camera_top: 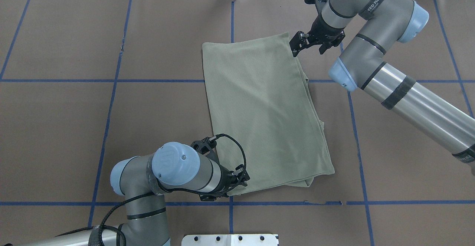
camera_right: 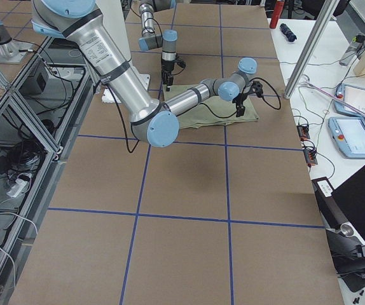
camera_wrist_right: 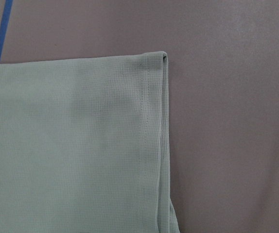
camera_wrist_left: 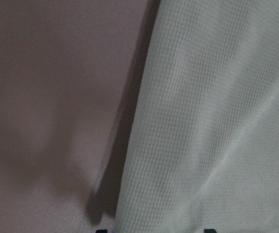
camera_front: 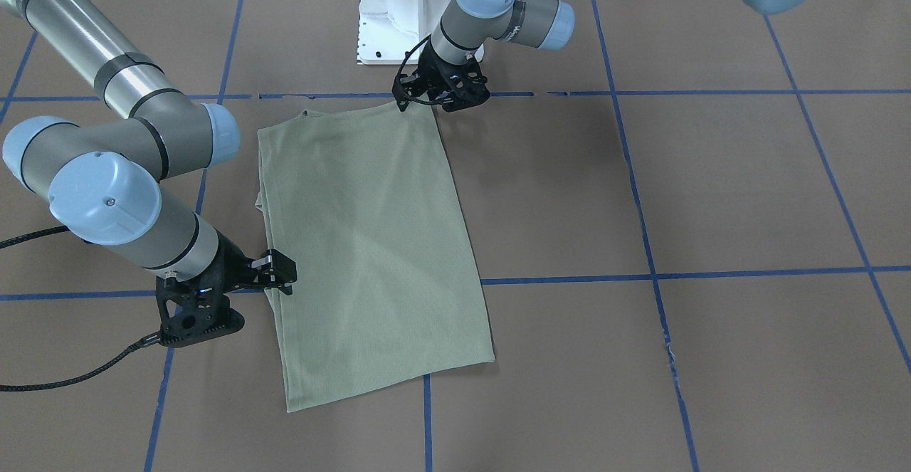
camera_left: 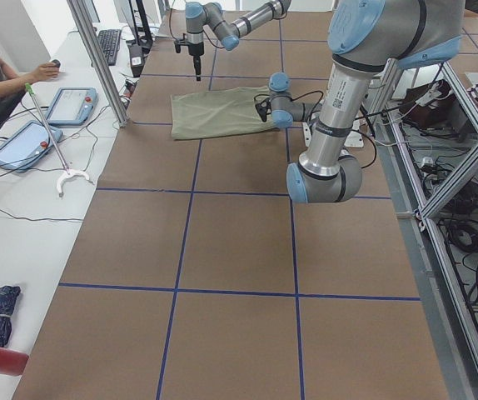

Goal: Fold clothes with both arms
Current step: 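Grasp the shirt's near edge with the left gripper, holding the far corner with the right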

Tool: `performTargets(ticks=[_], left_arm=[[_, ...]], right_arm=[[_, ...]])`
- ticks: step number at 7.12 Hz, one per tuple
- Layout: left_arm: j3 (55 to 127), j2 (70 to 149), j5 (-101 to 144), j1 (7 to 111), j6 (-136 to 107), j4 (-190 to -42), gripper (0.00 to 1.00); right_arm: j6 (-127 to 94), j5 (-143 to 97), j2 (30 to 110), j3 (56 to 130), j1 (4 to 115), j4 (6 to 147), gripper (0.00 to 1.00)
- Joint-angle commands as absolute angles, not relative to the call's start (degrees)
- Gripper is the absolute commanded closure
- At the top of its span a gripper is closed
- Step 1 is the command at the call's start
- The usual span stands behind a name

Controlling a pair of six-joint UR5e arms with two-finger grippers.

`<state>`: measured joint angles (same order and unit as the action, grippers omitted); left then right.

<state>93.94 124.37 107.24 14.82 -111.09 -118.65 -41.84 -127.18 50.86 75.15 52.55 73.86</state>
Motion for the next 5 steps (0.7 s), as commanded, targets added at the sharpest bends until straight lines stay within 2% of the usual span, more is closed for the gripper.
performTargets(ticks=[1,2,3,5], left_arm=[[93.9,124.5,107.2,14.9,-111.1,-118.7,0.47],[94.0,124.4,106.8,14.9,-111.2,-118.7,0.79],[94.0,124.3,103.0,14.9,-111.4,-118.7,1.00],[94.7,123.8,102.5,14.9,-110.5,-118.7,1.00]], right_arm=[[-41.8,-127.2,50.9,75.1,52.6,73.9,0.00],[-41.8,-127.2,50.9,75.1,52.6,73.8,0.00],[-41.8,-127.2,50.8,75.1,52.6,73.8,0.00],[-41.9,-127.4,51.1,75.6,52.6,73.8,0.00]])
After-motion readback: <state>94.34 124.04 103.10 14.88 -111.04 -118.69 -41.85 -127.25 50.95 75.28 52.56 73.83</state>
